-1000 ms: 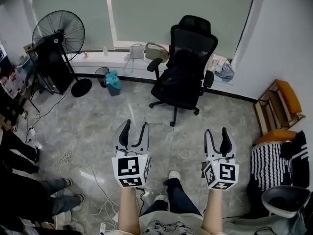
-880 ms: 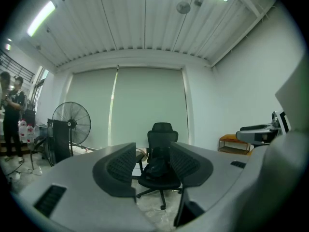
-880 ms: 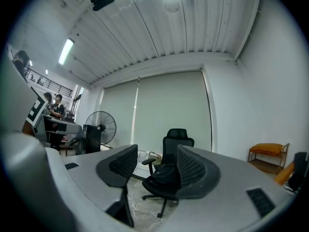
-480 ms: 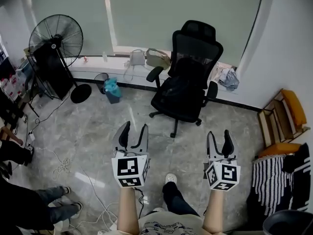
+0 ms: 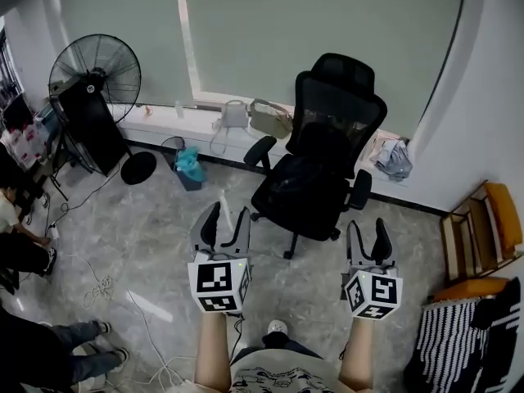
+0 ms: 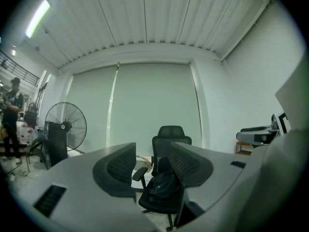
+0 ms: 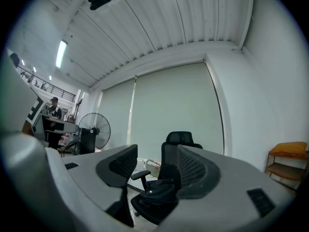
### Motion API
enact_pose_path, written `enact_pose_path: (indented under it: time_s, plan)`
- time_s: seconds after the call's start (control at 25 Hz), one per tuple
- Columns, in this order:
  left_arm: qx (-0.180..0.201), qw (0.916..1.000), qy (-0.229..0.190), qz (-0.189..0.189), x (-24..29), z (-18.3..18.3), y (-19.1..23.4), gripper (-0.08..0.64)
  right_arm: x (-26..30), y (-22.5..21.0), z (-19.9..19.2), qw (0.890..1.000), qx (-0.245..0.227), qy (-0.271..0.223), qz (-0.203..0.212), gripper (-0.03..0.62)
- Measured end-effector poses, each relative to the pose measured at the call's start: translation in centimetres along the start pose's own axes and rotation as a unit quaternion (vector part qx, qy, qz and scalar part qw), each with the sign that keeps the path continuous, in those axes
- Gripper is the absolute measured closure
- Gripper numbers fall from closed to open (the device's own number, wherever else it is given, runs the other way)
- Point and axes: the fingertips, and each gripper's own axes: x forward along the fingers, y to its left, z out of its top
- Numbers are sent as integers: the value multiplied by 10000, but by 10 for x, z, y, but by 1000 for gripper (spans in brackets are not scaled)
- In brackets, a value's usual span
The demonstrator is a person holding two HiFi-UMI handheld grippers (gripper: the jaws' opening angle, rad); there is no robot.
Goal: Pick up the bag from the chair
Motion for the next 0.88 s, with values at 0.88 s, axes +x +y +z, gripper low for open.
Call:
enact_pose_path:
  time_s: [0.88]
  plan:
    - [-243, 9990, 362, 74, 220, -42, 21, 344, 212, -62, -51, 9995, 52, 317, 64, 323]
